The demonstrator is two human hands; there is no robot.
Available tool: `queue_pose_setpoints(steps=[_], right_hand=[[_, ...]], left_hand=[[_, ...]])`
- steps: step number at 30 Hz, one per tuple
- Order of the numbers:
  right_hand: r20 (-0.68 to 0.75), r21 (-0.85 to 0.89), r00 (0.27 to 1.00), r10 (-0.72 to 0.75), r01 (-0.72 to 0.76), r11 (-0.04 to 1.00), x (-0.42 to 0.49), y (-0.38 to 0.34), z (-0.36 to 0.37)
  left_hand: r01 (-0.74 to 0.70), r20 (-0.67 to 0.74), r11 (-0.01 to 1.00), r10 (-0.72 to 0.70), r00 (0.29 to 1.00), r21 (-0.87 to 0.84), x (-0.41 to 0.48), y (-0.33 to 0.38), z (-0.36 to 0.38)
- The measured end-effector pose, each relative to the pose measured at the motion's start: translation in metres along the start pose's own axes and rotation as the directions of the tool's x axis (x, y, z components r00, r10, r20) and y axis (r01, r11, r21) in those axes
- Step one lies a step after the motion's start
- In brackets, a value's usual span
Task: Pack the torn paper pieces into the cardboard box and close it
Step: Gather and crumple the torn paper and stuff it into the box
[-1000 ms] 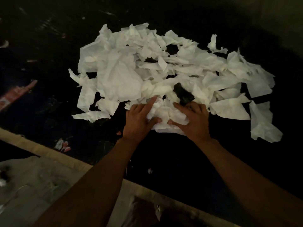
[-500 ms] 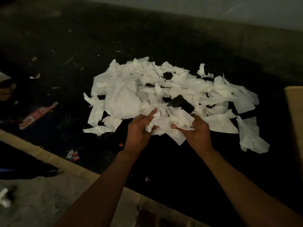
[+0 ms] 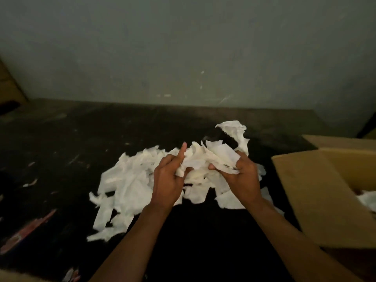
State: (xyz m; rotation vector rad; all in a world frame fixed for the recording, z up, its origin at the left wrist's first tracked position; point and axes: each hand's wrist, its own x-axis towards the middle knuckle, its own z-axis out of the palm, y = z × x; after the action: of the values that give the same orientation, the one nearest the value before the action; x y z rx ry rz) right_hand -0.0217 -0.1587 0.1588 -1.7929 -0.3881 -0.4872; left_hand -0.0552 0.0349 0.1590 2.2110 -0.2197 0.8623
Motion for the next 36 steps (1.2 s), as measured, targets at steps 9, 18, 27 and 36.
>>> queue_pose_setpoints(steps=[9,18,27,36], right_hand=[[-0.188,-0.134,0.980,-0.072,0.047,0.990,0.012,-0.021,-0.131],[-0.044,-0.645,0.965,-0.260,0.172,0.745,0.016,0.034,-0.326],[0.049,-0.553,0.974,0.221,-0.158,0.818,0.020,0.120,-0.469],[0.133,-0.443,0.888,0.441,-0.344,0.828,0.010,0.180,-0.493]], left_hand=[[-0.096,0.091,0.958,0.125,0.988,-0.269,0.044,0.097,0.080],[-0.053,0.287,0.933,0.163,0.944,-0.356,0.046,0.233,0.233],[0.101,0.549,0.981,0.007,0.836,-0.167,0.030,0.312,0.373],[0.189,0.628,0.982,-0.154,0.763,0.012,0.005,0.299,0.422]])
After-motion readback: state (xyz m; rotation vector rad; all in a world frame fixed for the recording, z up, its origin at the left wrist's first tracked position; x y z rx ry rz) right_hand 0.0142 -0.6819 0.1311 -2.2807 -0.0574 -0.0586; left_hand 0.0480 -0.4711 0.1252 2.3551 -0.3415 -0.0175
